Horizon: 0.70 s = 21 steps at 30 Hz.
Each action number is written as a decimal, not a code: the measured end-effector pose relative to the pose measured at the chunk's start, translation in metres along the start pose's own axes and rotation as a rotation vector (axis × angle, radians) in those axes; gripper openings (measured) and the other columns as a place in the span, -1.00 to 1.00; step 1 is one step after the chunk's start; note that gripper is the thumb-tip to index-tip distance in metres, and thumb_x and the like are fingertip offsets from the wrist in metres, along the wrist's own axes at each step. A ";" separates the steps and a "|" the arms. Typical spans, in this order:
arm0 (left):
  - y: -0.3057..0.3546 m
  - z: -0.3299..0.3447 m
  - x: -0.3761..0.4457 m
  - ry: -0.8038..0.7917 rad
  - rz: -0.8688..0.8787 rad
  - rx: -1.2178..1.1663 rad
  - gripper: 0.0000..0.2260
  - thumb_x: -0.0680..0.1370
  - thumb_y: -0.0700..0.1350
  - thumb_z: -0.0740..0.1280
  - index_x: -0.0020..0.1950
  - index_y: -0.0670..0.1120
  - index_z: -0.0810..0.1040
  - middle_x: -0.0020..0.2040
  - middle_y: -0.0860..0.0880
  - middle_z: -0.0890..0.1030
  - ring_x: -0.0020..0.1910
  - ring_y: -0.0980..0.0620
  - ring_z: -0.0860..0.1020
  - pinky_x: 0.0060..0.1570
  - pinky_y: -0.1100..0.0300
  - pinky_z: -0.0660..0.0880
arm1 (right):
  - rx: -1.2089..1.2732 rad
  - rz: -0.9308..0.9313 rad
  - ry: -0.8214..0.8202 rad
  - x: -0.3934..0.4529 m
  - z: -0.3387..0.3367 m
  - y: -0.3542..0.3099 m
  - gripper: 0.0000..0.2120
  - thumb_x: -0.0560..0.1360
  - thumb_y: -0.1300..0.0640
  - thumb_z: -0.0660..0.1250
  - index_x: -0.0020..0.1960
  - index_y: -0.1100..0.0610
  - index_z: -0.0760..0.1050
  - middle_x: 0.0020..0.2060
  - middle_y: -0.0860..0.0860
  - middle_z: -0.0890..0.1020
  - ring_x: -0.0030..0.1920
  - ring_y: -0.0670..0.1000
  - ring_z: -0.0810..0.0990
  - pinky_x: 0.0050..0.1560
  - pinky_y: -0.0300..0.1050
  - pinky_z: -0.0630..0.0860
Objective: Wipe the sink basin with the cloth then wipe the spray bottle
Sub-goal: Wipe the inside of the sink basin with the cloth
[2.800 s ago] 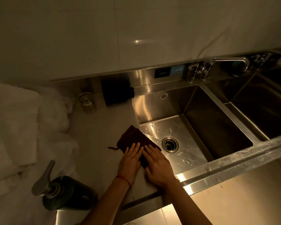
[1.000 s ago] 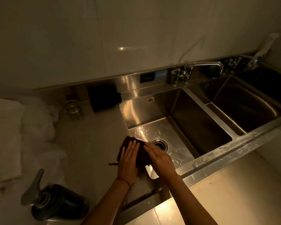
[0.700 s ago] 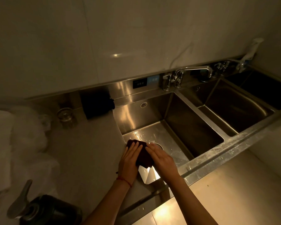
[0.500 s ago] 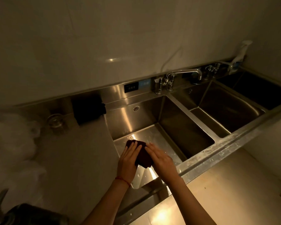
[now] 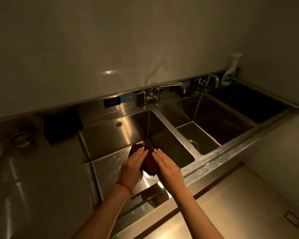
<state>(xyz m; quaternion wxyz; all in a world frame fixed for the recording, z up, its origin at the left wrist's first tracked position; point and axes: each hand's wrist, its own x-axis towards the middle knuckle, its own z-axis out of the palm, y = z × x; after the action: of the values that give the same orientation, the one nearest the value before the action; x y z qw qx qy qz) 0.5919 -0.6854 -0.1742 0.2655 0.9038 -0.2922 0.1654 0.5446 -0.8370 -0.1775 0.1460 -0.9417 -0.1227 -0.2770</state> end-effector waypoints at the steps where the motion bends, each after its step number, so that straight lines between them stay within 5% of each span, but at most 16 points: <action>1: 0.007 0.003 0.004 0.003 0.000 -0.004 -0.32 -0.05 -0.47 0.62 0.07 -0.31 0.65 0.03 -0.24 0.69 0.00 -0.22 0.67 -0.11 -0.09 0.58 | -0.006 -0.001 0.018 -0.002 -0.005 0.007 -0.40 0.19 0.26 0.58 0.20 0.25 0.50 0.14 0.18 0.60 0.17 0.13 0.56 0.07 0.01 0.57; 10: 0.056 0.032 0.043 -0.062 0.097 0.047 -0.42 0.07 -0.42 0.63 0.08 -0.30 0.65 0.05 -0.25 0.68 0.02 -0.20 0.67 -0.02 -0.06 0.57 | -0.079 -0.025 0.083 -0.015 -0.038 0.054 -0.37 0.20 0.14 0.60 0.21 0.25 0.50 0.15 0.16 0.60 0.18 0.10 0.56 0.10 -0.02 0.56; 15: 0.076 0.051 0.071 -0.171 0.127 0.190 -0.40 0.04 -0.30 0.67 0.06 -0.24 0.68 0.03 -0.19 0.70 0.02 -0.08 0.69 -0.03 0.08 0.60 | -0.147 0.115 0.088 -0.009 -0.040 0.066 -0.40 0.23 0.07 0.59 0.19 0.24 0.52 0.13 0.15 0.61 0.15 0.08 0.58 0.04 -0.01 0.59; 18: 0.080 0.068 0.087 -0.239 0.089 0.230 -0.44 0.45 -0.24 0.45 0.43 -0.23 0.38 0.42 -0.20 0.42 0.42 -0.07 0.40 0.40 0.15 0.31 | -0.129 0.196 0.079 -0.004 -0.043 0.076 -0.39 0.23 0.07 0.57 0.21 0.25 0.51 0.13 0.16 0.61 0.15 0.11 0.58 0.04 0.03 0.59; 21: 0.077 0.085 0.102 -0.310 0.122 0.269 -0.48 0.64 -0.17 0.17 0.57 -0.16 0.07 0.56 -0.15 0.14 0.56 -0.02 0.10 0.52 0.17 0.02 | -0.158 0.205 0.107 -0.001 -0.042 0.090 -0.48 0.31 0.07 0.51 0.19 0.26 0.51 0.11 0.17 0.62 0.15 0.10 0.58 0.10 0.02 0.56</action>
<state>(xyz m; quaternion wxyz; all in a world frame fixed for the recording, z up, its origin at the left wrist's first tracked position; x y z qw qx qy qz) 0.6357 -0.8321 -0.1672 0.0838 0.9263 -0.3591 0.0776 0.5519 -0.9352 -0.1628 0.1052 -0.9418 0.0042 -0.3192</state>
